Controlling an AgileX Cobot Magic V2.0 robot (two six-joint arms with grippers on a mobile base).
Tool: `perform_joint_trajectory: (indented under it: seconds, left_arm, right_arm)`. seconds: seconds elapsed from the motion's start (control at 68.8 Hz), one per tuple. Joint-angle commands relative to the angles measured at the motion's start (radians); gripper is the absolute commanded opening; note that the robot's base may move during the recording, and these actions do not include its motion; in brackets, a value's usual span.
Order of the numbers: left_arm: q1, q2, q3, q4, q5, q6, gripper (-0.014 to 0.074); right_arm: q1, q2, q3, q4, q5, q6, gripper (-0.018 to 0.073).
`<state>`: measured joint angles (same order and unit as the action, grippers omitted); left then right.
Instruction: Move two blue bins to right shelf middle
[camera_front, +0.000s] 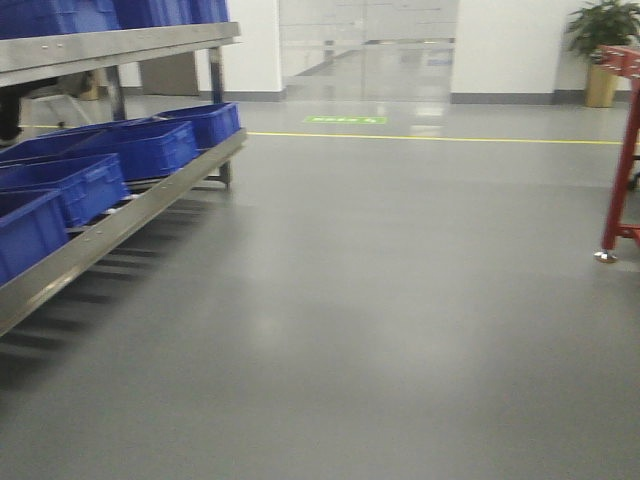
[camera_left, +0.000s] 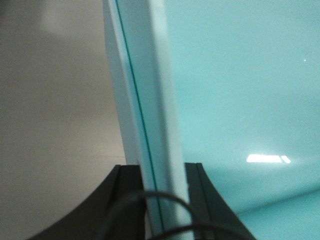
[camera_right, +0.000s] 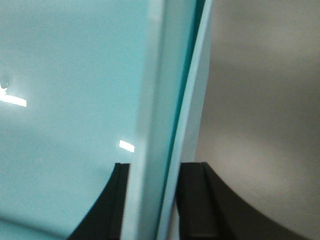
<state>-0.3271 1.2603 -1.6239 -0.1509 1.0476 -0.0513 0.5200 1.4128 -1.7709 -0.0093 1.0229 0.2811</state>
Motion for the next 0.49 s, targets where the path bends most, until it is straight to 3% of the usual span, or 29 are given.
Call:
perform_joint_trajectory:
  seconds: [0.0,0.479]
  left_arm:
    - [-0.006,-0.022,-0.020,-0.092,-0.049,0.014,-0.0111]
    - [-0.006,-0.022,-0.020,-0.092,-0.049,0.014,-0.0111]
  right_arm:
    - [0.001,-0.010,-0.012,-0.009,-0.118,0.008,-0.0154]
    - [0.001,-0.010,-0.012,-0.009,-0.118,0.008,-0.0154]
